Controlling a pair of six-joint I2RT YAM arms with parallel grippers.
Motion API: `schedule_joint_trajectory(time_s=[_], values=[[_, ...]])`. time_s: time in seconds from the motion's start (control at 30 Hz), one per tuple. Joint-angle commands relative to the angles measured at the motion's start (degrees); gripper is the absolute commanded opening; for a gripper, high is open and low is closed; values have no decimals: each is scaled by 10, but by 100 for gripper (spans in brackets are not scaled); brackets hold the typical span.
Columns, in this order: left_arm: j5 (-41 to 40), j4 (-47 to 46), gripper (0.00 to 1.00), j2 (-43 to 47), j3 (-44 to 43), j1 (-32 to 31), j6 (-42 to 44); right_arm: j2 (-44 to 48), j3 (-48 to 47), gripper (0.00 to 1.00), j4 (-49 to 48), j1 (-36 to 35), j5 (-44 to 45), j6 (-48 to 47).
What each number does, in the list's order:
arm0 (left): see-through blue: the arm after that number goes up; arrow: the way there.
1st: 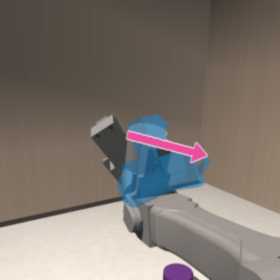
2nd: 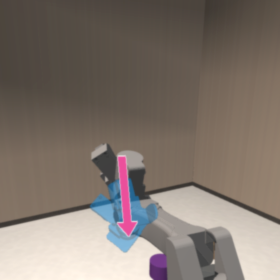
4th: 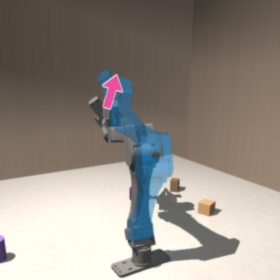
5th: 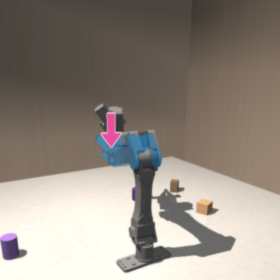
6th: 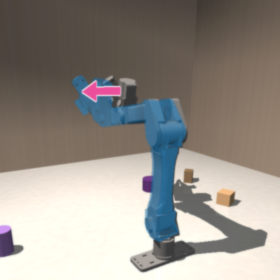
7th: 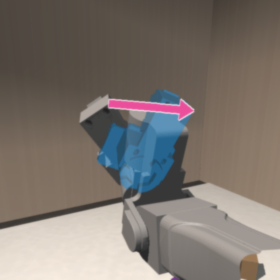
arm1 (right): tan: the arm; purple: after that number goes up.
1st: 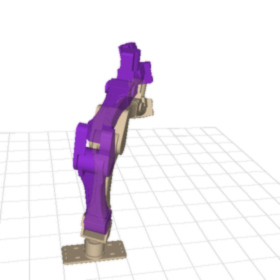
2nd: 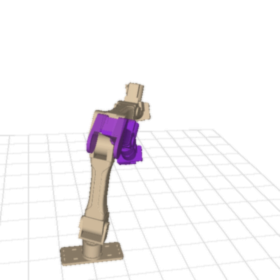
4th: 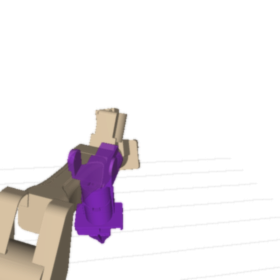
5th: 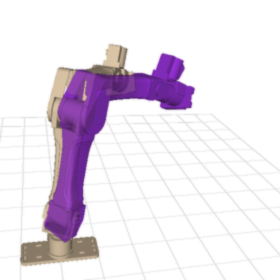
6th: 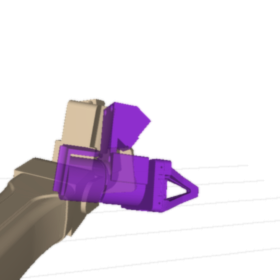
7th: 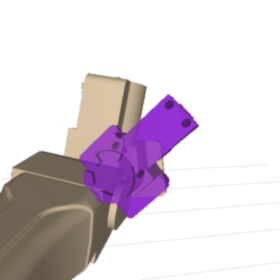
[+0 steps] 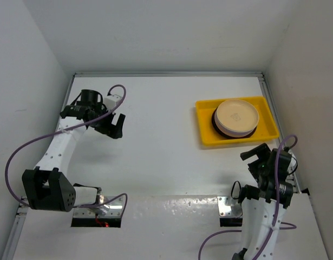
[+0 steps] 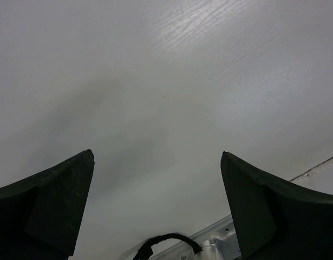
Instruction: Place the plates into the plastic bin on the countertop
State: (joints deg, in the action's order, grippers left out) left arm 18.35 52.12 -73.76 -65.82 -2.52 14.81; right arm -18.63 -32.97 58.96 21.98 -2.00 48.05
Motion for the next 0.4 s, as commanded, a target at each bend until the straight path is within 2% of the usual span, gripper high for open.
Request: schedule_joint_trajectory(time_s=[0.0,0.37], values=[[-2,-13,100,26,-4,11,7,10,-9,100,4,-2,-5,-6],[3,-13,100,31,1,11,7,6,-13,100,9,-7,11,-12]])
